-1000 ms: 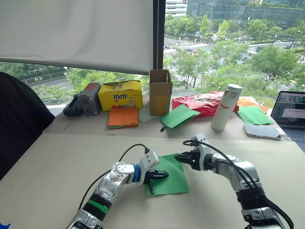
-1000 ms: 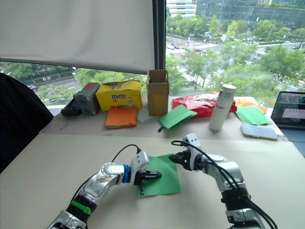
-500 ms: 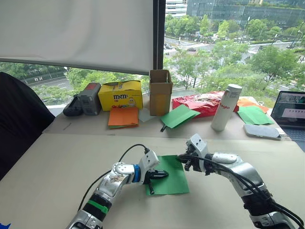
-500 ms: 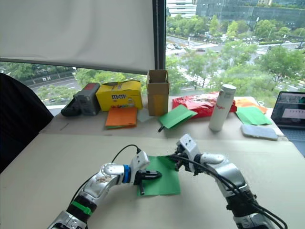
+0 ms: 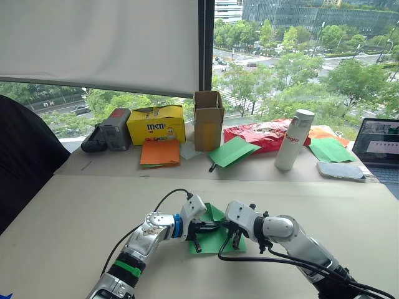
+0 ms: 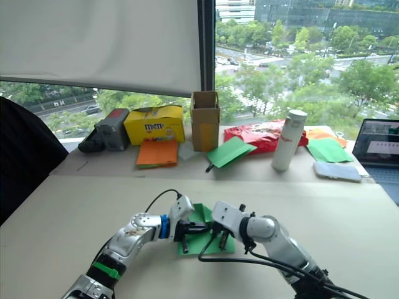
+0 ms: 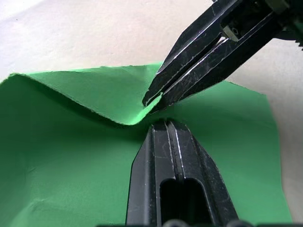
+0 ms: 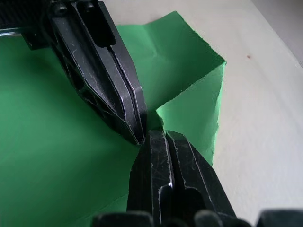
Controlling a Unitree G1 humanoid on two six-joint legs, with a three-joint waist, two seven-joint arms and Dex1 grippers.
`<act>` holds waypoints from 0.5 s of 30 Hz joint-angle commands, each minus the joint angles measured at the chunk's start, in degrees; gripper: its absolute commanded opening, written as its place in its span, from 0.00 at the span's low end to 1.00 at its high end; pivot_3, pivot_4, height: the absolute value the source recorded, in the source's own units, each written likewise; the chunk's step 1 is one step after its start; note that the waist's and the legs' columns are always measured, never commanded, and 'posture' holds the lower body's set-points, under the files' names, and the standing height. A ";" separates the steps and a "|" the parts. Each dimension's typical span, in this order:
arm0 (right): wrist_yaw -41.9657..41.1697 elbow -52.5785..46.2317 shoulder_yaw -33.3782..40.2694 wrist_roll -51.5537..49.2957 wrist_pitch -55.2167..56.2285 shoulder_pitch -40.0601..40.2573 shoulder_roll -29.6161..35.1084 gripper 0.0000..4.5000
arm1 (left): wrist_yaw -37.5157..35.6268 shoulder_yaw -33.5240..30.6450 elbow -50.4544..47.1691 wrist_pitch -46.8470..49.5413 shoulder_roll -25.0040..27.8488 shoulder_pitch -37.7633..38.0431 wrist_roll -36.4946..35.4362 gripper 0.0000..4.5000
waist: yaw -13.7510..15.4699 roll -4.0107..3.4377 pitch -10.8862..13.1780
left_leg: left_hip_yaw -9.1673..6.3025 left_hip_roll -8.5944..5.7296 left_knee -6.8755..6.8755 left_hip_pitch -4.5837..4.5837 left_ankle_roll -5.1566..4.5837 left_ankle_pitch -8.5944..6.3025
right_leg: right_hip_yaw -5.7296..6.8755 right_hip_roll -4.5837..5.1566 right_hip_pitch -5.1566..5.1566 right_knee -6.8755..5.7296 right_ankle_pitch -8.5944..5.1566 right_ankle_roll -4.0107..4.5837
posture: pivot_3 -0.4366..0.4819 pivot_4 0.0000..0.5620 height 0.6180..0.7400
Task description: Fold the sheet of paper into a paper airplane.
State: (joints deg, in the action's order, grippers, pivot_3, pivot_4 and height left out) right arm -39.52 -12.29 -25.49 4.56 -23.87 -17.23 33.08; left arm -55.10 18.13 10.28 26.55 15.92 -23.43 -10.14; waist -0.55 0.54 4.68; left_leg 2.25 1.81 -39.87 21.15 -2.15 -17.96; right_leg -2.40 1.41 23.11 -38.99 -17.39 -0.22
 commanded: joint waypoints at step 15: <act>0.96 2.46 -0.16 7.11 3.84 0.33 -1.51 0.01 | -1.53 -8.17 9.24 0.44 1.26 -12.08 -5.01 0.00 | -0.02 0.12 0.11 | -0.02 -0.03 -0.03 0.03 0.00 0.00 | 0.02 0.00 0.08 0.01 0.17 0.30 | 0.48 0.27 0.31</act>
State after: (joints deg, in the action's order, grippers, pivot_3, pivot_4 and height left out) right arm -38.53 -10.43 -26.13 10.65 -19.40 -17.19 31.60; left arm -57.34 10.20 19.00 28.47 17.63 -34.38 -15.71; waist -0.57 0.65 4.80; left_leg 2.23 1.79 -39.90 21.21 -2.15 -17.96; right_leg -2.37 1.41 23.19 -38.99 -17.22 0.08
